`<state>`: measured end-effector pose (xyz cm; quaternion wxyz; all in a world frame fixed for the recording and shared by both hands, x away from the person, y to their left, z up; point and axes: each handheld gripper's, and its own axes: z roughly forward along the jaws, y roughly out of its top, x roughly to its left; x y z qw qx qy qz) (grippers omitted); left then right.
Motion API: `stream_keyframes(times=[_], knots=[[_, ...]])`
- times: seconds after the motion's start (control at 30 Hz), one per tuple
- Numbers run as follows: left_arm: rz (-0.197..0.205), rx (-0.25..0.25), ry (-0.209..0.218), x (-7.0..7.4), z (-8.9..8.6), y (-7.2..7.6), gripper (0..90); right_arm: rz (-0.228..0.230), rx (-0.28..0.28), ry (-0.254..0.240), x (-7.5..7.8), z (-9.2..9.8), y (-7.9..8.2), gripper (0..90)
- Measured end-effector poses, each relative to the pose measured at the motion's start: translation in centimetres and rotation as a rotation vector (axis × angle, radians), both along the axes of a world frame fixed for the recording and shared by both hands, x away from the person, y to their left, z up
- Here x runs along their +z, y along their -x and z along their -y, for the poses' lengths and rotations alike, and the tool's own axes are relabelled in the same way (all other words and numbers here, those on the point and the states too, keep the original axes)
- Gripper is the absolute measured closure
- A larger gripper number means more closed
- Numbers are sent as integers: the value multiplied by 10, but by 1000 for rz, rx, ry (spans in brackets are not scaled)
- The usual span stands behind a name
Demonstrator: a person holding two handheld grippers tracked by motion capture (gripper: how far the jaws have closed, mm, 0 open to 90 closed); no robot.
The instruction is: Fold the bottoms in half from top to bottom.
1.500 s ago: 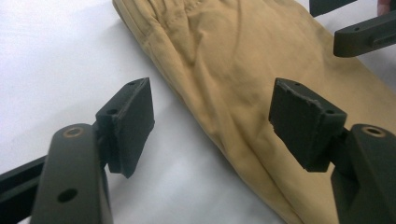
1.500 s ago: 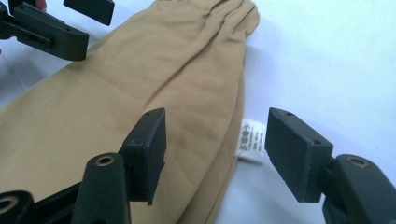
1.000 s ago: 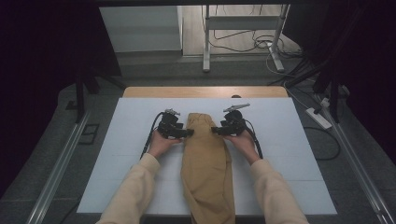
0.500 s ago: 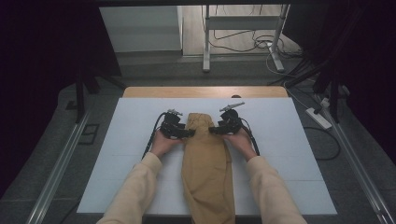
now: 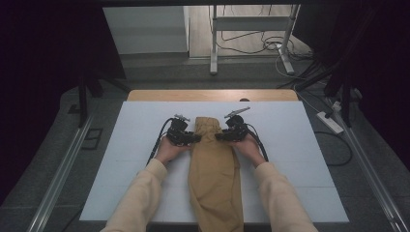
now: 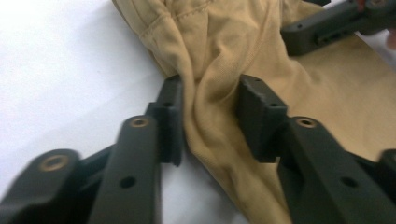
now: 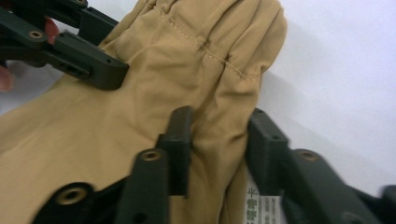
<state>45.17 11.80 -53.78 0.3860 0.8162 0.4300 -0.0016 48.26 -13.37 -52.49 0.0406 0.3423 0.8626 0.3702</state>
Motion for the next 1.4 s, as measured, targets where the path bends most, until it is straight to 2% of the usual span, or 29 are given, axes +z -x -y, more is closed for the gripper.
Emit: stream_keyframes(times=[0.13, 0.4, 0.73, 1.13, 1.4], knots=[[14, -15, -10, 0, 1, 2, 752, -10, 15, -2, 0, 1, 1, 774], [53, -30, -24, 3, 3, 6, 817, 35, 33, 14, 5, 2, 4, 806], [102, -41, -24, 14, 3, 10, 834, 80, 41, 8, 16, 5, 9, 813], [121, -54, -29, 21, 3, 11, 837, 90, 50, 14, 23, 6, 11, 822], [141, -56, -32, 34, 2, 9, 840, 122, 42, 10, 31, 5, 11, 826]])
